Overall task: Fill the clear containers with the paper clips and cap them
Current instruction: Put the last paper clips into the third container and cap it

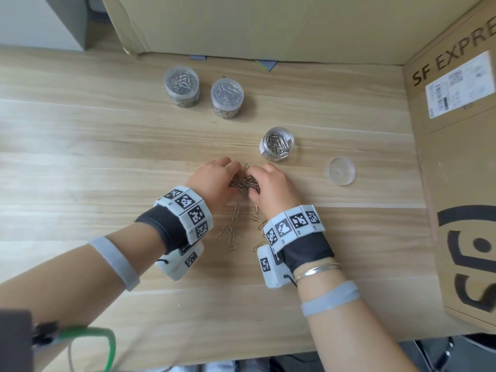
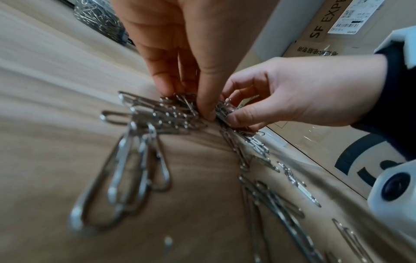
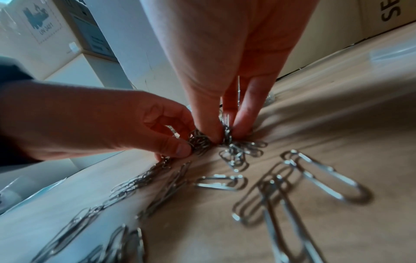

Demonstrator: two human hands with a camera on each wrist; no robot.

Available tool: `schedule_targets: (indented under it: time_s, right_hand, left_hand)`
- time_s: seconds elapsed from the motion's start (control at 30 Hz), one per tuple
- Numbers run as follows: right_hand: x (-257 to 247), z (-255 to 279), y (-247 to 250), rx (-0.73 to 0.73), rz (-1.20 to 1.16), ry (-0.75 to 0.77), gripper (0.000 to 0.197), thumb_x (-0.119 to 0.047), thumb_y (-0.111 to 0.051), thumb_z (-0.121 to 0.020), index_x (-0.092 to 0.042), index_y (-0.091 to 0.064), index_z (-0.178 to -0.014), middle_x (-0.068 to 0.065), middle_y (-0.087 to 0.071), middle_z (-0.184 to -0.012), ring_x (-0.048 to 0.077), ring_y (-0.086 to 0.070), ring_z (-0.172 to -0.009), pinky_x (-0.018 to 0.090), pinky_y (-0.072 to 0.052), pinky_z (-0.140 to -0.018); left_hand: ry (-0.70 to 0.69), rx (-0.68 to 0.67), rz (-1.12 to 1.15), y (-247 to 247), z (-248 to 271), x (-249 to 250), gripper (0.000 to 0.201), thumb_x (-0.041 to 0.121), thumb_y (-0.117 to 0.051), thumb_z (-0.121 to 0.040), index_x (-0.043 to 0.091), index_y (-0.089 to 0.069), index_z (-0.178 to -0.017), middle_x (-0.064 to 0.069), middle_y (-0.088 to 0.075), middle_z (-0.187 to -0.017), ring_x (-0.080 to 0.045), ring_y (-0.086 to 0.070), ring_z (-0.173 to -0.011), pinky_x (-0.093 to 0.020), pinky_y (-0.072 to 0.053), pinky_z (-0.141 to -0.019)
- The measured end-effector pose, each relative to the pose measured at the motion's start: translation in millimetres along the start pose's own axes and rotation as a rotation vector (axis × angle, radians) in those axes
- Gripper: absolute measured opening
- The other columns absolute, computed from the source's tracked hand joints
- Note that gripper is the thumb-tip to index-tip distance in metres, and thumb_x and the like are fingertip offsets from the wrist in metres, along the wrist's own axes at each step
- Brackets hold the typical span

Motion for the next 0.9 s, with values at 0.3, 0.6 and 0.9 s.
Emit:
schedule_targets:
  time_s: [0.3,0.6,0.9]
  right_hand:
    - [4.5,-8.6,6.5,0.009,-0.038,-0.058,0.026,-0.008,-0.058,-0.081,-0.014,-0.065,-0.105,0.006,-0.058,-0.102,0.022,-0.056,-0.084,0.026,-0.040,-0.064]
    - [7.2,-12.4,46.2,0.177,-0.088,-0.035,0.016,-0.011,-0.064,-0.078,-0.013,-0.070,-0.093,0.005,-0.065,-0.097,0.019,-0.058,-0.081,0.021,-0.032,-0.064]
    - [25.1,-34.7,82.9,0.300,-0.087,-0.106,0.016,-0.009,-0.064,-0.077,-0.012,-0.070,-0.092,0.007,-0.065,-0.098,0.024,-0.060,-0.085,0.023,-0.040,-0.071]
  left_hand:
    - [0.012,-0.021,-0.004,0.4,-9.7,7.0,0.023,0.010,-0.050,-0.081,0.006,-0.057,-0.103,-0.007,-0.051,-0.090,-0.025,-0.051,-0.082,-0.027,-0.031,-0.065]
    - [-0.064,0.082,0.083,27.1,-24.2,20.5,0.015,0.012,-0.056,-0.081,0.008,-0.061,-0.094,0.000,-0.047,-0.080,-0.019,-0.045,-0.074,-0.025,-0.032,-0.068]
    - [-0.085,0.189,0.103,56.2,-50.4,34.5,0.013,0.008,-0.055,-0.080,0.008,-0.062,-0.091,0.000,-0.052,-0.080,-0.016,-0.045,-0.073,-0.024,-0.034,-0.069]
Point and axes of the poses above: each hand's wrist, its own z-axis away from the middle knuckle, its own y-axis out of the back of the hand, x = y × z, the point moved 7 cm from there along -z, towards the middle knuckle
